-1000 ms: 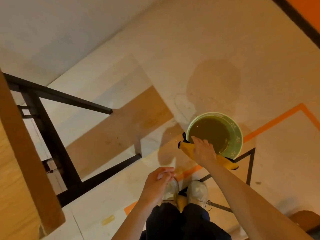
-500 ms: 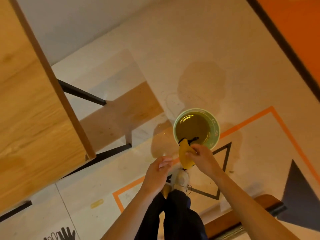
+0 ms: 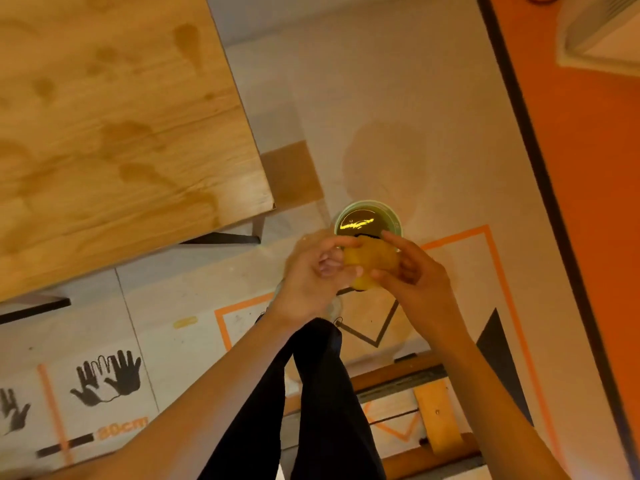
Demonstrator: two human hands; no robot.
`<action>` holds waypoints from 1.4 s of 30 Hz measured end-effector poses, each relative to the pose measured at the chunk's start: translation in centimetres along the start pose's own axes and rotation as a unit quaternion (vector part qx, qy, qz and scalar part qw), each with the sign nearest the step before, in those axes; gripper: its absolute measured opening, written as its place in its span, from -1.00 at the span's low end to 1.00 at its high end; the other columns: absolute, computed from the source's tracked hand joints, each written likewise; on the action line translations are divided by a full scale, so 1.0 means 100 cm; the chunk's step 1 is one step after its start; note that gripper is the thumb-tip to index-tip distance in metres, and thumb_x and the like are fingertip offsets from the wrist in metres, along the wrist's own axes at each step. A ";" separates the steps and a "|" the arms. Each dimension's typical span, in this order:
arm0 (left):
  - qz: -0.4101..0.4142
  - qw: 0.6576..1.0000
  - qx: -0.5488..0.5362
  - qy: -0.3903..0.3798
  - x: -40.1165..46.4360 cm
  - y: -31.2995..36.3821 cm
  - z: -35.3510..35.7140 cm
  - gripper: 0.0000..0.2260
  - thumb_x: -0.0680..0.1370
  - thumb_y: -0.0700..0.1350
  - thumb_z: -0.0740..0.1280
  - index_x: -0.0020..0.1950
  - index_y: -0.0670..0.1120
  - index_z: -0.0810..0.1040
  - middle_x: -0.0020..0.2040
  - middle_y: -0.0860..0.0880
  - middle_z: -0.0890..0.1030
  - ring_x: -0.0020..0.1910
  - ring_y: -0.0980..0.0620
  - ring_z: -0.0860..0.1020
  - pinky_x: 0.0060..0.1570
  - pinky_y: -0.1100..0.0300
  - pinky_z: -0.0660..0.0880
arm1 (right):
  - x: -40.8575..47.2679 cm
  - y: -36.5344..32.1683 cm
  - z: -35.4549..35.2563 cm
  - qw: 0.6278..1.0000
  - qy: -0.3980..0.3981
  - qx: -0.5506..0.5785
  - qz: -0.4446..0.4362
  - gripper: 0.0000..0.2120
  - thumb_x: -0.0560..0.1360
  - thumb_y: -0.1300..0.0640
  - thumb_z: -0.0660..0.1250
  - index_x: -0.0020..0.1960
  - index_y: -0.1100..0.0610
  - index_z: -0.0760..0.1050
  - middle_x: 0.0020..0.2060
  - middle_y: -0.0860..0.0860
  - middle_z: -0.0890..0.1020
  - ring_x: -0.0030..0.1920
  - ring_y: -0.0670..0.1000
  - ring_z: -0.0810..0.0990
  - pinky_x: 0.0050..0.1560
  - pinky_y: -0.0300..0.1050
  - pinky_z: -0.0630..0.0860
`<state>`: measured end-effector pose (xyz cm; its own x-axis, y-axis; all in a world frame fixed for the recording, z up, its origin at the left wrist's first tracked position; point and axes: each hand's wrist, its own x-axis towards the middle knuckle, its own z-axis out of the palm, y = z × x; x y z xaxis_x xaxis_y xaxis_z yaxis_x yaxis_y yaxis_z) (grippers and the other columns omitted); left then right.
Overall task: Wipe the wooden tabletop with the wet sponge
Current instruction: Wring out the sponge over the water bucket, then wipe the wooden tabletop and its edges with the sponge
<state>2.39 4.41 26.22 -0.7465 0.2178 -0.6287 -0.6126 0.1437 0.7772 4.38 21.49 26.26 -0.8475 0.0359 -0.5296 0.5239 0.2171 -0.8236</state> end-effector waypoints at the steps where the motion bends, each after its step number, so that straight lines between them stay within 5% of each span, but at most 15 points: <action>1: 0.011 0.999 0.041 -0.016 -0.009 0.011 -0.006 -0.59 0.49 -0.32 0.47 0.32 -0.14 0.55 0.04 -0.26 0.63 0.09 -0.07 0.63 0.15 0.20 0.56 | -0.005 -0.012 -0.002 0.999 -0.024 -0.037 -0.026 -0.48 0.44 0.21 0.46 0.33 -0.12 0.45 0.07 -0.16 0.62 0.07 -0.19 0.60 -0.03 -0.38 0.54; 5: 0.047 0.990 0.128 -0.023 -0.042 0.050 -0.030 -0.60 0.50 -0.28 0.47 0.29 0.01 0.59 -0.19 0.19 0.49 -0.11 0.27 0.52 0.05 0.44 0.44 | -0.026 -0.058 0.005 0.980 -0.021 -0.167 -0.109 -0.56 0.45 0.18 0.46 0.19 -0.24 0.47 -0.01 -0.34 0.53 0.02 -0.35 0.50 -0.07 -0.54 0.40; 9: 0.105 0.984 0.141 0.006 -0.065 0.077 -0.057 -0.66 0.57 -0.24 0.38 0.27 0.09 0.59 -0.09 0.06 0.43 -0.02 0.07 0.49 0.14 0.28 0.46 | -0.033 -0.102 0.021 0.944 0.004 -0.260 -0.203 -0.85 0.43 0.11 0.48 -0.01 0.03 0.61 0.00 -0.09 0.50 0.02 -0.20 0.47 -0.07 -0.43 0.42; 12: 0.145 0.982 0.114 0.047 -0.077 0.095 -0.081 -0.72 0.59 -0.15 0.39 0.23 0.17 0.59 -0.03 0.07 0.47 -0.04 0.12 0.51 0.06 0.30 0.49 | -0.030 -0.130 0.042 0.972 -0.035 -0.155 -0.172 -0.95 0.50 0.23 0.38 -0.04 0.16 0.57 -0.11 -0.04 0.59 -0.12 -0.18 0.54 -0.15 -0.38 0.46; 16: 0.125 0.979 0.046 0.155 -0.089 0.105 -0.118 -0.89 0.58 -0.06 0.40 0.09 0.10 0.63 -0.10 0.09 0.61 -0.15 0.16 0.60 -0.08 0.33 0.52 | -0.019 -0.156 0.077 0.997 0.007 0.038 -0.065 -0.86 0.59 0.10 0.23 -0.11 0.08 0.49 -0.40 -0.20 0.53 -0.34 -0.25 0.52 -0.37 -0.41 0.46; 21: -0.053 0.996 -0.058 0.043 -0.102 0.098 -0.181 -0.72 0.62 0.08 0.26 0.17 -0.03 0.65 0.08 0.05 0.72 0.11 0.10 0.67 0.24 0.10 0.57 | -0.009 -0.184 0.136 0.969 0.012 0.247 0.025 -0.76 0.59 0.04 0.24 0.02 0.19 0.56 -0.19 -0.01 0.66 -0.10 -0.03 0.65 -0.16 -0.18 0.59; 25: -0.052 0.972 -0.230 -0.021 -0.094 0.108 -0.208 -0.52 0.50 0.13 0.32 0.31 -0.12 0.58 0.18 -0.04 0.69 0.21 0.00 0.64 0.30 0.08 0.52 | -0.011 -0.203 0.195 0.954 -0.053 0.279 0.092 -0.65 0.60 0.00 0.20 0.19 0.22 0.55 0.05 0.17 0.68 0.09 0.13 0.66 0.00 -0.02 0.63; 30: 0.037 0.969 -0.245 0.016 -0.077 0.112 -0.236 -0.71 0.55 0.00 0.37 0.22 -0.09 0.64 0.06 -0.07 0.72 0.11 -0.04 0.68 0.14 0.14 0.59 | 0.010 -0.233 0.222 0.957 -0.103 0.246 0.112 -0.71 0.57 0.05 0.23 0.10 0.20 0.62 0.00 0.17 0.70 0.03 0.15 0.69 -0.10 -0.11 0.63; 34: 0.074 0.956 -0.280 0.036 -0.057 0.116 -0.246 -0.77 0.52 -0.07 0.37 0.15 0.00 0.68 0.07 -0.08 0.72 0.09 -0.01 0.68 0.13 0.14 0.60 | 0.041 -0.247 0.224 0.998 -0.018 0.054 0.012 -0.91 0.45 0.10 0.43 -0.05 0.02 0.64 -0.17 -0.03 0.72 -0.17 -0.11 0.69 -0.26 -0.35 0.54; 36: 0.084 0.949 -0.299 0.051 -0.042 0.119 -0.255 -0.76 0.54 -0.12 0.41 0.21 -0.01 0.66 0.12 -0.11 0.71 0.13 -0.03 0.67 0.14 0.12 0.60 | 0.064 -0.247 0.223 0.999 0.037 -0.020 -0.027 -0.60 0.31 0.05 0.55 0.11 -0.07 0.53 -0.08 -0.13 0.63 -0.11 -0.24 0.60 -0.19 -0.38 0.51; 39: 0.073 0.947 -0.312 0.035 -0.021 0.124 -0.273 -0.68 0.46 -0.21 0.40 0.16 0.05 0.69 0.09 -0.09 0.71 0.12 -0.02 0.67 0.06 0.15 0.62 | 0.102 -0.249 0.211 0.993 -0.098 0.061 0.030 -0.11 0.22 0.01 0.63 0.44 0.00 0.27 0.25 -0.07 0.53 0.24 -0.11 0.52 0.28 -0.08 0.45; 42: 0.043 0.954 -0.297 0.007 -0.001 0.132 -0.285 -0.62 0.40 -0.26 0.39 0.15 0.05 0.69 0.04 -0.11 0.71 0.10 -0.07 0.66 0.06 0.08 0.60 | 0.135 -0.258 0.202 0.906 -0.262 0.288 0.164 -0.24 0.23 0.08 0.61 0.35 0.24 0.43 0.26 0.26 0.53 0.26 0.22 0.52 0.36 0.22 0.34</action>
<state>-13.01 -21.23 35.82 -0.8013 0.1904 -0.5672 -0.5850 -0.4481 0.6760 -18.87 -3.28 36.21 -0.5603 -0.4942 -0.6647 0.8259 -0.2726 -0.4935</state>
